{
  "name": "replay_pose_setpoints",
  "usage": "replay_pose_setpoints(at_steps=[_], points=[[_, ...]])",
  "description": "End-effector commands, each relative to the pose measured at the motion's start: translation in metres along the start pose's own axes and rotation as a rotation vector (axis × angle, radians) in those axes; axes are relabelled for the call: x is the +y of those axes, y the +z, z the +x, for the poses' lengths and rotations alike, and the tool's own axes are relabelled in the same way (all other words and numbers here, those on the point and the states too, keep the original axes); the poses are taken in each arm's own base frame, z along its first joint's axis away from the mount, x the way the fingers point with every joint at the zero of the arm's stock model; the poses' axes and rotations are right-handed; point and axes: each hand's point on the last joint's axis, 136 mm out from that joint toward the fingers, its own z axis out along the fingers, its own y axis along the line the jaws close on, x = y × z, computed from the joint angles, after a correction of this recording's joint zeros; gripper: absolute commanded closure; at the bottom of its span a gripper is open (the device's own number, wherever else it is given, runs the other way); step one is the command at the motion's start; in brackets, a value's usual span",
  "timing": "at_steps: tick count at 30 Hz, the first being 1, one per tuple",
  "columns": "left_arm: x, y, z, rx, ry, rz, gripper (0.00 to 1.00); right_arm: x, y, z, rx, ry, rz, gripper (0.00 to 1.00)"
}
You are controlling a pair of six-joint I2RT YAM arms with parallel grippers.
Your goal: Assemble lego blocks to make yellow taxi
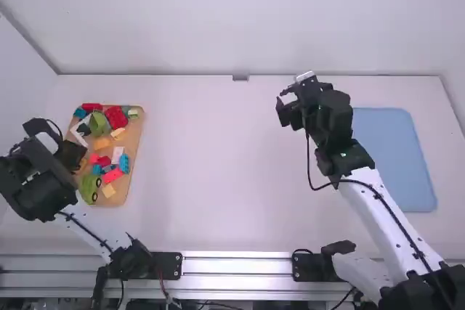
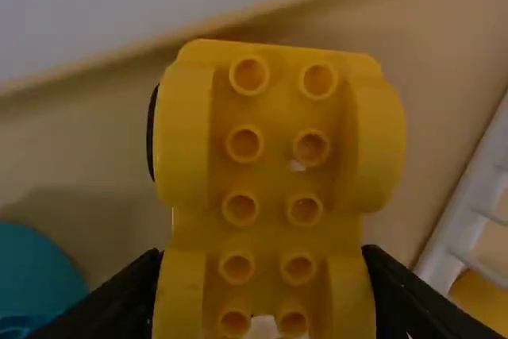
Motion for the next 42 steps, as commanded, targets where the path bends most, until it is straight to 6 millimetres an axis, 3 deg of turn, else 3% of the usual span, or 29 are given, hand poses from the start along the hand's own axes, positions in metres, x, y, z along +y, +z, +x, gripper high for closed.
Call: replay_pose_setpoints(at_steps=[1, 6, 10, 13, 17, 22, 27, 28, 30, 32, 33, 36, 37, 39, 41, 42], points=[[0.004, 0.007, 0.016, 0.042, 0.021, -0.015, 0.44, -0.003, -0.001, -0.016, -0.031, 0.005, 0.006, 0.02], [0.001, 0.003, 0.012, 0.040, 0.019, -0.014, 0.47, -0.003, -0.001, -0.016, -0.032, 0.005, 0.006, 0.01], [-0.003, -0.015, 0.001, 0.056, -0.005, -0.025, 0.44, -0.003, -0.001, -0.017, -0.033, 0.005, 0.006, 0.01], [-0.007, -0.039, -0.007, 0.074, -0.011, -0.033, 0.39, -0.003, -0.001, -0.017, -0.032, 0.005, 0.007, 0.02], [-0.018, -0.075, -0.010, 0.056, 0.016, -0.016, 0.41, -0.003, -0.001, -0.016, -0.032, 0.005, 0.007, 0.02], [-0.050, -0.119, 0.010, 0.023, 0.197, 0.092, 0.47, -0.003, -0.001, -0.016, -0.032, 0.004, 0.006, 0.01], [-0.094, -0.168, 0.058, -0.050, 0.519, 0.264, 0.46, -0.003, -0.001, -0.015, -0.028, 0.005, 0.006, 0.01], [-0.113, -0.186, 0.089, -0.074, 0.715, 0.353, 0.46, -0.003, -0.001, -0.015, -0.027, 0.005, 0.005, 0.01], [-0.121, -0.193, 0.105, -0.081, 0.796, 0.391, 0.46, -0.003, -0.001, -0.015, -0.027, 0.005, 0.005, 0.01], [-0.149, -0.216, 0.167, -0.090, 1.072, 0.530, 0.45, -0.003, -0.001, -0.016, -0.029, 0.005, 0.005, 0.02], [-0.153, -0.219, 0.179, -0.089, 1.125, 0.552, 0.46, -0.003, -0.001, -0.016, -0.030, 0.005, 0.006, 0.01], [-0.166, -0.233, 0.263, -0.062, 1.483, 0.642, 0.47, -0.003, -0.001, -0.016, -0.032, 0.005, 0.007, 0.01], [-0.167, -0.233, 0.266, -0.060, 1.498, 0.644, 0.47, -0.003, -0.001, -0.016, -0.032, 0.005, 0.007, 0.02], [-0.170, -0.233, 0.315, -0.037, 1.704, 0.662, 0.50, -0.003, -0.001, -0.016, -0.029, 0.005, 0.005, 0.02], [-0.171, -0.232, 0.329, -0.038, 1.769, 0.660, 0.53, -0.003, -0.001, -0.015, -0.028, 0.005, 0.006, 0.01], [-0.174, -0.228, 0.352, -0.047, 1.874, 0.645, 0.53, -0.002, -0.001, -0.015, -0.027, 0.005, 0.005, 0.02]])
